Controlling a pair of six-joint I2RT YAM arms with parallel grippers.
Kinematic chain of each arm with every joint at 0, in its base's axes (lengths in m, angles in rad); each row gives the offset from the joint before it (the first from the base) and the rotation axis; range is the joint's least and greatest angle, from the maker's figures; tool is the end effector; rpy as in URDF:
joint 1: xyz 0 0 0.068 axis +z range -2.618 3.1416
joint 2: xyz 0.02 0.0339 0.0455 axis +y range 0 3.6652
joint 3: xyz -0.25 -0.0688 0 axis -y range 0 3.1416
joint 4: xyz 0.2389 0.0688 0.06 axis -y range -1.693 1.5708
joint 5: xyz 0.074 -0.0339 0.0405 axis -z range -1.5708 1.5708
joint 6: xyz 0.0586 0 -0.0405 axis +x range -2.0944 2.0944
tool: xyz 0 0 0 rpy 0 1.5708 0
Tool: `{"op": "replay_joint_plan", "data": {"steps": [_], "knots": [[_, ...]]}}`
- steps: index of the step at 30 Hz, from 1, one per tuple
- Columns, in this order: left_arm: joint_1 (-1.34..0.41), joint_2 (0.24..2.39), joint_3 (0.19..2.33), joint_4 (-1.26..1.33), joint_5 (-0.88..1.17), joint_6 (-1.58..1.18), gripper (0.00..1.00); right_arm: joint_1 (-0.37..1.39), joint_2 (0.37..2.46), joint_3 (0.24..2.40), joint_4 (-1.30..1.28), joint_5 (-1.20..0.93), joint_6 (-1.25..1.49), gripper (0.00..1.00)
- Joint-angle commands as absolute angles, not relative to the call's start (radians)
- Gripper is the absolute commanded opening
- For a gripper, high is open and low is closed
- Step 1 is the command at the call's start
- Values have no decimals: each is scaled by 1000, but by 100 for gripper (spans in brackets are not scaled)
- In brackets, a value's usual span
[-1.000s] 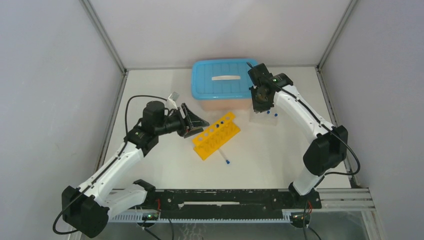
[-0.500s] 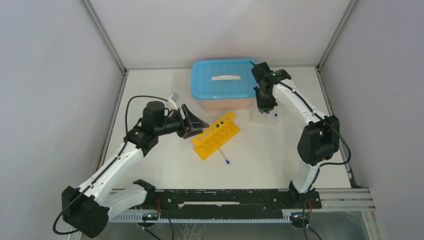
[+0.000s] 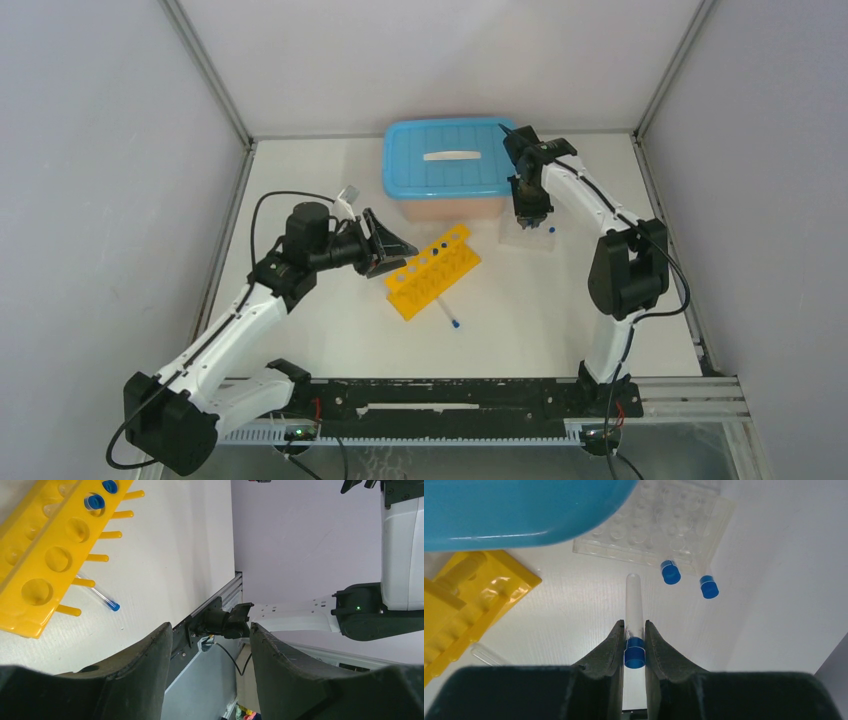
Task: Organize the chemistry lab equipment
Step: Insert the test tube into the slot of the test tube rack.
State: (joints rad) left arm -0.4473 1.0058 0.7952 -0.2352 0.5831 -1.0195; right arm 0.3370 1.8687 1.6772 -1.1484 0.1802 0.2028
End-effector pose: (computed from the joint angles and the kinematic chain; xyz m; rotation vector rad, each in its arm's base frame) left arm 0.2053 -0.1343 0.2804 -0.2261 2.2734 -1.4478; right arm 0.3522 0.1123 0.2378 -0.1623 2.8629 -0.1610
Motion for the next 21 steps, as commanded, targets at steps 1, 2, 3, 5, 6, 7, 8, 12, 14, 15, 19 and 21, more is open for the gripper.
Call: {"op": "replay_joint_plan", "data": {"steps": [1, 2, 3, 5, 6, 7, 8, 12, 14, 15, 19, 21], "knots": [[-437, 1005, 870, -216, 610, -993, 62, 326, 1872, 1720, -1111, 170, 183, 16], [-436, 1007, 870, -216, 609, -992, 62, 325, 1876, 1720, -1109, 169, 181, 16], [-436, 1007, 870, -216, 610, -992, 62, 323, 1879, 1721, -1106, 167, 181, 16], [-436, 1007, 870, -216, 611, -991, 62, 320, 1885, 1720, -1102, 166, 180, 16], [-434, 1010, 870, -216, 611, -991, 62, 319, 1887, 1718, -1101, 163, 179, 16], [-434, 1010, 870, -215, 611, -992, 62, 318, 1890, 1718, -1099, 161, 179, 16], [-434, 1010, 870, -217, 611, -991, 62, 317, 1892, 1717, -1098, 161, 178, 16], [-433, 1019, 873, -214, 613, -990, 62, 314, 1904, 1714, -1089, 158, 175, 15], [-433, 1025, 875, -213, 615, -989, 62, 312, 1909, 1713, -1084, 156, 175, 15], [-433, 1027, 876, -212, 616, -988, 62, 312, 1911, 1713, -1084, 155, 175, 15], [-428, 1035, 879, -212, 621, -985, 62, 310, 1917, 1708, -1080, 155, 172, 15], [-425, 1040, 879, -210, 623, -983, 62, 307, 1918, 1703, -1075, 156, 172, 15]]}}
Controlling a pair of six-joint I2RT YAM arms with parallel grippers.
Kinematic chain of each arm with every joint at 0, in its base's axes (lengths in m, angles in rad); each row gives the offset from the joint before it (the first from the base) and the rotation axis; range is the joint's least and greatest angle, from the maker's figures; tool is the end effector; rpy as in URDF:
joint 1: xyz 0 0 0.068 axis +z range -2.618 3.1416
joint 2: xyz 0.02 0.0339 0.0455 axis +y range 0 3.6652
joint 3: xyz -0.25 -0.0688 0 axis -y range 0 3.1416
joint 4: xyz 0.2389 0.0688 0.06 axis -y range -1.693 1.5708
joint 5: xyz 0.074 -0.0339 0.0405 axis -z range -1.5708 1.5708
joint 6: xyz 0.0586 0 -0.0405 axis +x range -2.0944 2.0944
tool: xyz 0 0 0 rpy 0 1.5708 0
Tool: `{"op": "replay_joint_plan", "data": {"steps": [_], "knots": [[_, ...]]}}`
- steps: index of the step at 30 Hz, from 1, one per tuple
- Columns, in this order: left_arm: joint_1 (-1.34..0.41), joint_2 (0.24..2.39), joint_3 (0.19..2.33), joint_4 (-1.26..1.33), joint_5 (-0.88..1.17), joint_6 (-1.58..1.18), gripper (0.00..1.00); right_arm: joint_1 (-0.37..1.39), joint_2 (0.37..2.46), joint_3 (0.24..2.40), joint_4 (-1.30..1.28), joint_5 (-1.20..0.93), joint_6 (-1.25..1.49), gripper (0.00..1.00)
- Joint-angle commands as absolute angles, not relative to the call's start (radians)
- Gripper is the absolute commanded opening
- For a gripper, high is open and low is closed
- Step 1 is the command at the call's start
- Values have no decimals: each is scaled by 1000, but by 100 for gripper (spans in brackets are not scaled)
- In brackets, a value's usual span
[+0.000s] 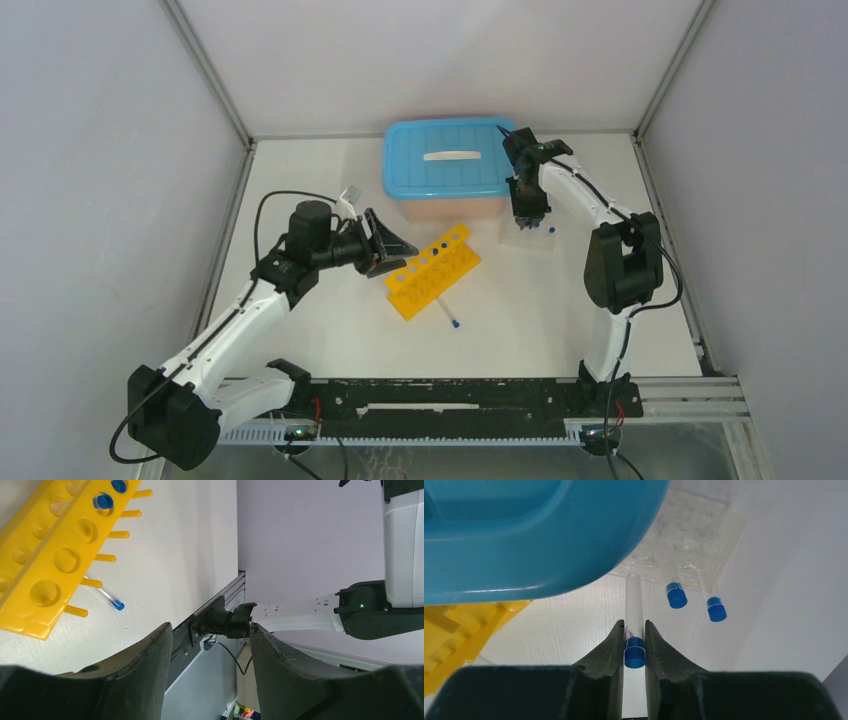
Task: Organize the chemistry lab equipment
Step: Insert the test tube into the slot of the test tube rack.
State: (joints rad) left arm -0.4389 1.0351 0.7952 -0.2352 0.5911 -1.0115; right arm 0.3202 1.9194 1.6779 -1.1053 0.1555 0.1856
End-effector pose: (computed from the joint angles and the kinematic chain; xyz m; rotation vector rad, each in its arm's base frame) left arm 0.2104 -0.1349 0.2739 -0.2368 2.2998 -1.4378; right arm 0.3645 0.1113 0.2210 -0.1687 2.8784 -0.1363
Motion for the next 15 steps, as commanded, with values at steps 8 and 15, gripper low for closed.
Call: {"op": "replay_joint_plan", "data": {"steps": [8, 15], "knots": [[-419, 1057, 887, -201, 639, -978, 62, 304, 1935, 1700, -1066, 160, 173, 15], [-413, 1069, 891, -196, 650, -978, 62, 301, 1945, 1697, -1064, 156, 172, 15]]}}
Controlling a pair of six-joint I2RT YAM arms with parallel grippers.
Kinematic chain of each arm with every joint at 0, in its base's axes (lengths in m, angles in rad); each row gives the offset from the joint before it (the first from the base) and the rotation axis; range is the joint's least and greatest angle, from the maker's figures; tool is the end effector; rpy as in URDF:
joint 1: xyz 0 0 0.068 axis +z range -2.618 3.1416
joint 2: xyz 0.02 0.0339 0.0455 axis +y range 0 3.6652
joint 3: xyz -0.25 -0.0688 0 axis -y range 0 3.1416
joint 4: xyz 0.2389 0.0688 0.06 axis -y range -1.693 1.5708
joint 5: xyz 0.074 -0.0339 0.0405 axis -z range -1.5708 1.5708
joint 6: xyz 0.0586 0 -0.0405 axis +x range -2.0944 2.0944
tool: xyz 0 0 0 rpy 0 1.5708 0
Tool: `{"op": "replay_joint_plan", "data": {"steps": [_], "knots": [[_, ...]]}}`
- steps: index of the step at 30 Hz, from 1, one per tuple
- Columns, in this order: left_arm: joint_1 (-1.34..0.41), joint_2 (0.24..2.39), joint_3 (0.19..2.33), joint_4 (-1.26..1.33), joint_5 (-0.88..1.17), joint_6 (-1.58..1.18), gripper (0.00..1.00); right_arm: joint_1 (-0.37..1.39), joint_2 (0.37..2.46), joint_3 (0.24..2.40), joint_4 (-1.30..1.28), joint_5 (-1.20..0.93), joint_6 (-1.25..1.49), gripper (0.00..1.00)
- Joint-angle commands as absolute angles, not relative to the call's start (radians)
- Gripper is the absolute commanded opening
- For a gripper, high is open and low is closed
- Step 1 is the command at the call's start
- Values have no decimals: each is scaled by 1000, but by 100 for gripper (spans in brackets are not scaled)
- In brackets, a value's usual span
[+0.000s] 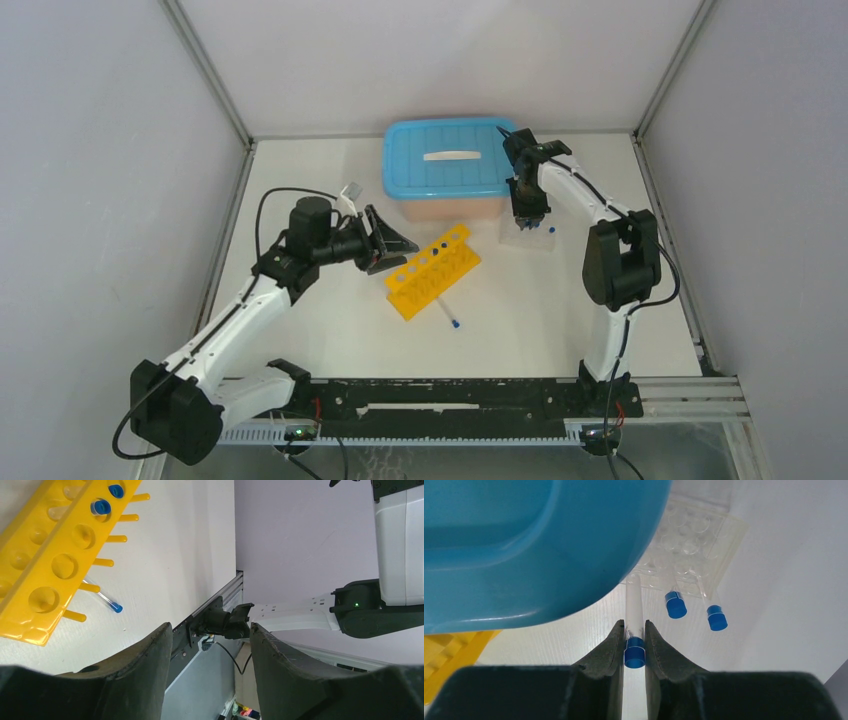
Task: Organize the chemistry lab equipment
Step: Insert the test tube into the slot of the test tube rack.
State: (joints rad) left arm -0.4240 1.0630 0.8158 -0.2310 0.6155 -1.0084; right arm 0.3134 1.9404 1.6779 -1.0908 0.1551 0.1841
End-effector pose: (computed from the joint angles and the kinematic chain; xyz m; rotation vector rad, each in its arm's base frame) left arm 0.2166 -0.1349 0.2756 -0.2340 2.3021 -1.4516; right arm 0.3691 0.1101 0.2138 -0.1622 2.8853 -0.1400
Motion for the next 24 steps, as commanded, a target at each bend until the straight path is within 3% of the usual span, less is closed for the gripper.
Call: {"op": "replay_joint_plan", "data": {"steps": [1, 24], "knots": [[-411, 1070, 892, -195, 650, -977, 62, 301, 1946, 1697, -1063, 157, 172, 15], [-401, 1092, 900, -175, 673, -979, 62, 296, 1947, 1644, -1046, 139, 179, 14]]}}
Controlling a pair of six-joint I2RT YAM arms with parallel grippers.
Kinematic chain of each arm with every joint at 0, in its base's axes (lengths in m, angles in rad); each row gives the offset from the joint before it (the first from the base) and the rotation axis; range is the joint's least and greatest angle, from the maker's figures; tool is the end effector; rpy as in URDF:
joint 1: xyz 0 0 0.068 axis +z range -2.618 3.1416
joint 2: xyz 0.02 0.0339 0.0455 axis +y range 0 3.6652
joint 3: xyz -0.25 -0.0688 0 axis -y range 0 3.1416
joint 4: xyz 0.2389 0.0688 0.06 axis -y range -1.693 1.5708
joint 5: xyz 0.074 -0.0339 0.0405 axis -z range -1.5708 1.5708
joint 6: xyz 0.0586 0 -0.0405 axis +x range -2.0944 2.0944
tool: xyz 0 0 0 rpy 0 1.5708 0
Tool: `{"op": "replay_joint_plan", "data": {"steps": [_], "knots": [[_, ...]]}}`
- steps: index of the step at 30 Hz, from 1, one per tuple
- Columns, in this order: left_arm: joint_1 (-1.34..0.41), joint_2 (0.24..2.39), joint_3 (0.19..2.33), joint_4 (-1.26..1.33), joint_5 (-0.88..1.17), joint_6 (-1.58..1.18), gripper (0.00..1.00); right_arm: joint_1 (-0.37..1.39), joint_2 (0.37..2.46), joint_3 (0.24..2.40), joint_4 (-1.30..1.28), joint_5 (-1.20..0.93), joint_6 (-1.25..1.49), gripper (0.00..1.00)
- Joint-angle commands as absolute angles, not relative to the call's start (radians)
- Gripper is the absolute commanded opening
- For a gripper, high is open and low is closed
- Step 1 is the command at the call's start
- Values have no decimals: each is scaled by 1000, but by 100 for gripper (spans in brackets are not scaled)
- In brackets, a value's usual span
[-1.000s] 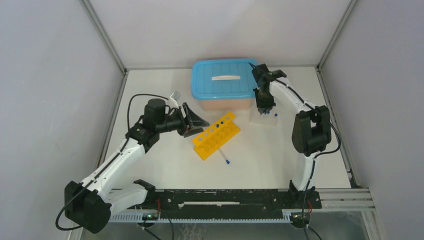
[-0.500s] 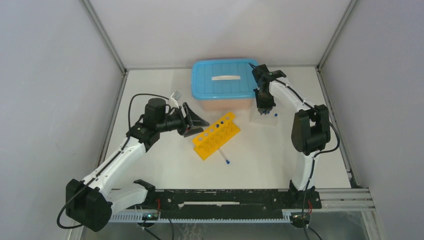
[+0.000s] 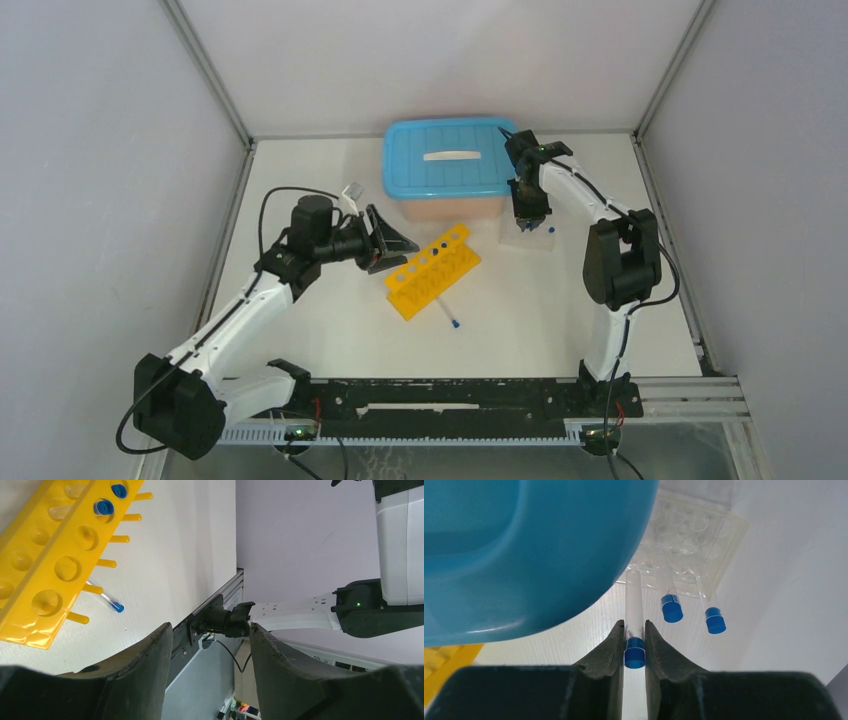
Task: Organize the chemistry lab equipment
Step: Insert the test tube into the slot of the test tube rack.
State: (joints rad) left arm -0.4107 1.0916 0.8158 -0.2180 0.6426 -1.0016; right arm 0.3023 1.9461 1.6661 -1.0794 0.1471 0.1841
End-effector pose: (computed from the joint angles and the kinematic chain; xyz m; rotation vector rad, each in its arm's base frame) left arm 0.2220 -0.1350 0.2707 -0.2306 2.3172 -1.4638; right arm 0.3706 0.1066 0.2087 -0.1486 2.8947 -0.1332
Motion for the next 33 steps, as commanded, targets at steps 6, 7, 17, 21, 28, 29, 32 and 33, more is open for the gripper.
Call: {"op": "replay_joint_plan", "data": {"steps": [6, 7, 17, 21, 28, 29, 32, 33], "knots": [[-397, 1097, 901, -171, 680, -978, 62, 296, 1945, 1638, -1040, 136, 181, 14], [-395, 1098, 902, -172, 681, -979, 62, 296, 1945, 1639, -1040, 138, 181, 14], [-388, 1103, 900, -169, 689, -974, 62, 298, 1952, 1647, -1045, 137, 183, 14], [-386, 1104, 897, -167, 690, -974, 62, 298, 1962, 1652, -1044, 138, 183, 14], [-382, 1105, 896, -167, 692, -974, 62, 298, 1982, 1668, -1048, 140, 180, 18], [-382, 1106, 896, -167, 692, -974, 62, 297, 1984, 1669, -1048, 140, 179, 19], [-381, 1106, 896, -167, 693, -974, 62, 296, 1988, 1673, -1048, 137, 177, 22], [-380, 1106, 895, -167, 691, -975, 62, 296, 1989, 1674, -1047, 135, 176, 23]]}}
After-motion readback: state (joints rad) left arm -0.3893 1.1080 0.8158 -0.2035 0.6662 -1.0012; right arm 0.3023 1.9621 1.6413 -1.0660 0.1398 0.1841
